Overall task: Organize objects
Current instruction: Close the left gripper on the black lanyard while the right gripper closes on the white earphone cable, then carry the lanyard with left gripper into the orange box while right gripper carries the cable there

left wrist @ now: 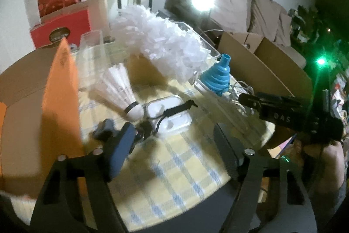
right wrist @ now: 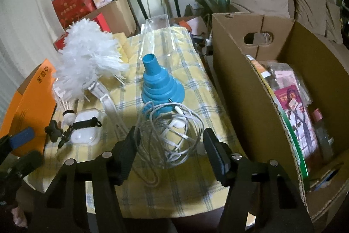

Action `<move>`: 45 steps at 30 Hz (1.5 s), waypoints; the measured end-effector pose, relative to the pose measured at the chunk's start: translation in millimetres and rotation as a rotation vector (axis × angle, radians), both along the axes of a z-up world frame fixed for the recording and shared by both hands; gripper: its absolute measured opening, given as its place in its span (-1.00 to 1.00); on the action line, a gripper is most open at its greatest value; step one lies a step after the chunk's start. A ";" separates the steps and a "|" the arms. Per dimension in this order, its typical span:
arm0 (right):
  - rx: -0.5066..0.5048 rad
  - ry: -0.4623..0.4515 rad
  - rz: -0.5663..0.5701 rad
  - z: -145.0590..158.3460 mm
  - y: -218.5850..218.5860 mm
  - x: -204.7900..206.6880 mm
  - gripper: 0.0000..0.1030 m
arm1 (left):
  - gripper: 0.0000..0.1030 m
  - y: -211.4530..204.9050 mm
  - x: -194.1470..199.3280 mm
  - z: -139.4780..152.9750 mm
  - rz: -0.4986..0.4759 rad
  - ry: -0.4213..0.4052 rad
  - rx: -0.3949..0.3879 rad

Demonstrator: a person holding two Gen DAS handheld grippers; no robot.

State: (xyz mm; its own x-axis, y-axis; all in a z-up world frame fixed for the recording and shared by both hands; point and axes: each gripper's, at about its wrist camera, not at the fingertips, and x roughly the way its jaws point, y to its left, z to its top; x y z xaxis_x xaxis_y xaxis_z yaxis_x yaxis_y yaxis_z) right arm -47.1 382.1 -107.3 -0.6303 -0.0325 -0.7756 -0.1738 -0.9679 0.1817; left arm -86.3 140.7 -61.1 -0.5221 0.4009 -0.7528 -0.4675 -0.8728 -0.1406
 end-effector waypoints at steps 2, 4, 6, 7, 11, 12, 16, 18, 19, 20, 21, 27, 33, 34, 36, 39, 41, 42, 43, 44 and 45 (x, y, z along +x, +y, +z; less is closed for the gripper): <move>-0.016 -0.006 0.002 -2.3 2.0 -2.5 -0.16 | 0.19 7.9 -10.0 -7.0 -0.010 -0.019 -0.011; -0.026 -0.008 -0.005 -4.2 5.0 -3.4 -0.16 | 0.15 12.2 -16.2 -10.3 -0.018 -0.021 -0.017; -0.023 -0.012 -0.013 -5.7 6.9 -4.5 -0.16 | 0.15 17.6 -23.2 -13.2 -0.025 -0.011 -0.033; -0.024 -0.012 -0.013 -6.3 7.9 -4.7 -0.16 | 0.15 19.6 -26.5 -14.5 -0.024 -0.008 -0.044; -0.024 -0.015 -0.018 -8.6 11.1 -5.8 -0.16 | 0.15 27.7 -39.7 -26.3 -0.036 -0.025 -0.077; -0.022 -0.016 -0.019 -9.2 11.3 -5.9 -0.16 | 0.15 29.8 -40.5 -28.8 -0.041 -0.024 -0.087; -0.011 -0.024 -0.012 -12.8 11.2 -6.9 -0.15 | 0.15 34.9 -41.0 -36.6 -0.064 -0.016 -0.114; -0.010 -0.028 -0.010 -14.8 11.6 -8.3 -0.15 | 0.14 36.4 -41.1 -37.9 -0.072 -0.011 -0.120; -0.009 -0.030 -0.009 -15.5 11.6 -8.6 -0.14 | 0.07 36.7 -41.1 -39.0 -0.076 -0.008 -0.123; -0.003 -0.028 -0.008 -15.7 11.3 -8.5 -0.16 | 0.02 38.0 -40.9 -39.4 -0.080 -0.007 -0.127; 0.001 -0.027 -0.006 -15.6 10.8 -8.0 -0.18 | -0.03 38.6 -39.9 -39.6 -0.081 -0.002 -0.132; 0.016 -0.032 0.017 -17.7 6.2 -8.3 -0.39 | -0.29 40.1 -34.8 -39.8 -0.124 0.014 -0.129; 0.001 -0.027 0.037 -16.8 3.5 -8.4 -0.70 | -0.78 42.0 -34.5 -38.1 -0.169 0.012 -0.121; 0.000 -0.026 0.040 -16.0 2.7 -8.1 -0.77 | -0.78 42.9 -34.4 -37.5 -0.173 0.009 -0.121; -0.003 -0.011 0.042 -13.1 2.1 -6.2 -0.82 | -0.80 42.7 -33.2 -36.7 -0.175 0.008 -0.118; -0.011 0.009 0.039 -7.9 2.8 -2.6 -0.88 | -0.81 40.3 -28.9 -33.8 -0.174 0.010 -0.103; -0.020 0.024 0.035 -3.3 4.6 0.9 -0.91 | -0.81 38.2 -26.7 -30.9 -0.171 0.010 -0.091; -0.025 0.032 0.034 -0.6 5.3 2.2 -0.91 | -0.81 36.1 -24.4 -28.4 -0.168 0.013 -0.082; -0.031 0.039 0.034 2.6 6.5 4.2 -0.92 | -0.81 34.4 -22.8 -25.5 -0.164 0.017 -0.072; -0.034 0.049 0.034 7.2 7.5 6.4 -0.93 | -0.81 31.6 -20.3 -21.4 -0.161 0.020 -0.055; -0.033 0.056 0.034 11.0 8.0 8.2 -0.93 | -0.81 29.8 -18.3 -18.1 -0.155 0.021 -0.044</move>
State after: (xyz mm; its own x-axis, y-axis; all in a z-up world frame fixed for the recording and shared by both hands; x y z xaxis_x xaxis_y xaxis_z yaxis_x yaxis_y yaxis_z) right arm -38.9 390.1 -96.3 -0.6708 -0.0796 -0.7373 -0.1300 -0.9662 0.2225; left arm -104.6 170.5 -79.2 -0.4726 0.4443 -0.7611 -0.5991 -0.7953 -0.0922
